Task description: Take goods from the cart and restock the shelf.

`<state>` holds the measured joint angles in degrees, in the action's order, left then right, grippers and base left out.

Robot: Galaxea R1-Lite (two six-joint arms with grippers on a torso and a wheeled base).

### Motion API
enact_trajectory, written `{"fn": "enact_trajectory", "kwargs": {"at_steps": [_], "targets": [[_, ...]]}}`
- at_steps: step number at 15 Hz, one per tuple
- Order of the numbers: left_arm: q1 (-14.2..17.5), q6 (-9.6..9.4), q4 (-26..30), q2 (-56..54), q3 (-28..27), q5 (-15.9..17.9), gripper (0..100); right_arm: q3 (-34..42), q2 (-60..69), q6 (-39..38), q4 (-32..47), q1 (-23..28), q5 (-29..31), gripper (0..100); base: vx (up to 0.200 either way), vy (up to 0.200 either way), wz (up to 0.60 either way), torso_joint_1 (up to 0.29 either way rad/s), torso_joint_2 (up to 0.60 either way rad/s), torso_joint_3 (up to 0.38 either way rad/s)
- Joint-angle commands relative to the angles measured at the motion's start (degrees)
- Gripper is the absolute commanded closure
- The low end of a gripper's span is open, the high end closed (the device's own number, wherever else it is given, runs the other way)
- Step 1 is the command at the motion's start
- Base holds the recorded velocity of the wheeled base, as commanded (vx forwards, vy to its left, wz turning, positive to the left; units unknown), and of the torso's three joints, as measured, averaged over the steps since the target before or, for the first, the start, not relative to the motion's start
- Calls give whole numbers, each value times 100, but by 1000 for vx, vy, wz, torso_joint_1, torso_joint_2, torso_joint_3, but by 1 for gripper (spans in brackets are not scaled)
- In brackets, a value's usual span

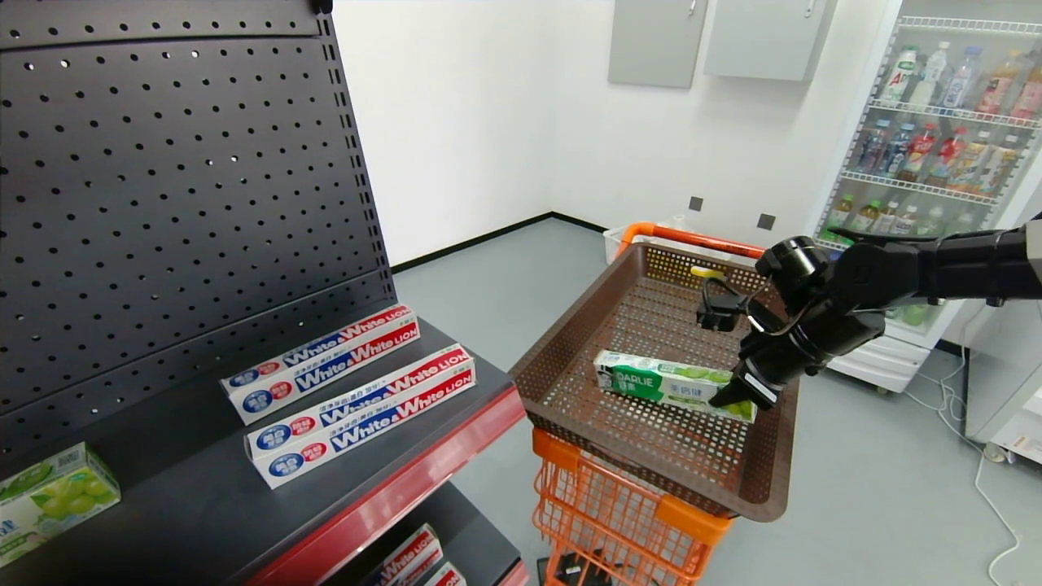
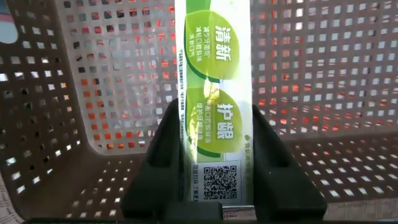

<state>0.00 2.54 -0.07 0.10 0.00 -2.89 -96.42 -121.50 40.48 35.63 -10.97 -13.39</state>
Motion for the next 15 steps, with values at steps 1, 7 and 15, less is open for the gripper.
{"fn": "enact_trajectory", "kwargs": {"at_steps": [1,7,15], "targets": [[0,1,-1,8,0,-1,0,61,197,3,-13,-1,-6,100,0,0,0,0,0,0],[0,1,-1,8,0,-1,0,404,-84,3,-92,-45,3,100,0,0,0,0,0,0],[0,1,-1,-1,0,-1,0,308,-365,3,-303,-37,47,0,0,0,0,0,0,0]]}}
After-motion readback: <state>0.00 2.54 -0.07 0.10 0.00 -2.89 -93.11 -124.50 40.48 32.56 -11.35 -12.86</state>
